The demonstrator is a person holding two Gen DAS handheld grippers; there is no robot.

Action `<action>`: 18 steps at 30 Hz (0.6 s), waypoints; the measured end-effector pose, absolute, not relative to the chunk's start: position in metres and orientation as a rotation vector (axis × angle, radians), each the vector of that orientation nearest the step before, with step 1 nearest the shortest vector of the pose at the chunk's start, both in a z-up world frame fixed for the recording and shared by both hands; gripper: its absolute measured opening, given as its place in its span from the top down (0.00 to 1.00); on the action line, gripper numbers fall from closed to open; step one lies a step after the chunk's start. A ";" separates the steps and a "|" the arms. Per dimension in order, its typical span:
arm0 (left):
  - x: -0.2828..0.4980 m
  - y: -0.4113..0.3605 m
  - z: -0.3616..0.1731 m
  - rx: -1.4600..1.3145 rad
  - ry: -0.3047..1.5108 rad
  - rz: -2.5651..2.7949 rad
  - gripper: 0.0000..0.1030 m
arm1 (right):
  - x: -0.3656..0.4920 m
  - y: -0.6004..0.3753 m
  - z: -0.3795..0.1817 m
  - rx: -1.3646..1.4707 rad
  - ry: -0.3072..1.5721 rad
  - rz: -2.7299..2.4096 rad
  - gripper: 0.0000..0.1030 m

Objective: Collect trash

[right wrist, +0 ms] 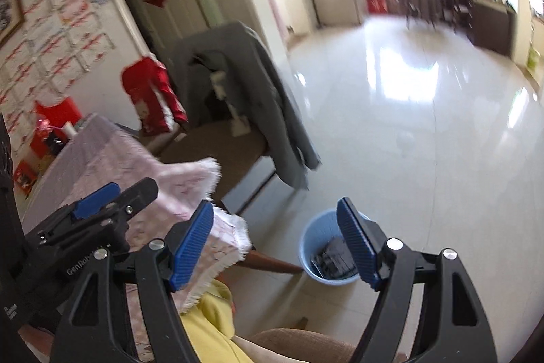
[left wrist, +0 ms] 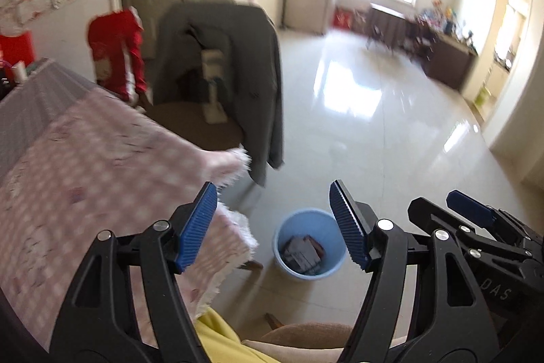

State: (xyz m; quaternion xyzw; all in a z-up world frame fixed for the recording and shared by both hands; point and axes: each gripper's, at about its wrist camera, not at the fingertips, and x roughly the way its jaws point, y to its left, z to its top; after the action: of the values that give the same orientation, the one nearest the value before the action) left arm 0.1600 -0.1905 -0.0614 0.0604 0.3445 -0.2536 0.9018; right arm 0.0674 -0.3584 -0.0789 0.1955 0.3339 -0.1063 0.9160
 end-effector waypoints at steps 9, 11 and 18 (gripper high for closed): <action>0.095 -0.117 -0.009 0.105 0.533 -0.428 0.28 | 0.035 -0.298 -0.039 0.307 0.574 -0.106 0.28; 0.085 -0.103 -0.002 0.100 0.517 -0.413 0.25 | 0.027 -0.288 -0.031 0.288 0.546 -0.097 0.28; 0.045 -0.064 0.020 0.057 0.437 -0.336 0.20 | 0.012 -0.254 -0.008 0.256 0.484 -0.009 0.25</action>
State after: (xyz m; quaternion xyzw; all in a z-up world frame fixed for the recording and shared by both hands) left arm 0.0452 -0.0642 0.0202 0.0283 0.2158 -0.1660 0.9618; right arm 0.0121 -0.2539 -0.0076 0.1264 0.2390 -0.0046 0.9628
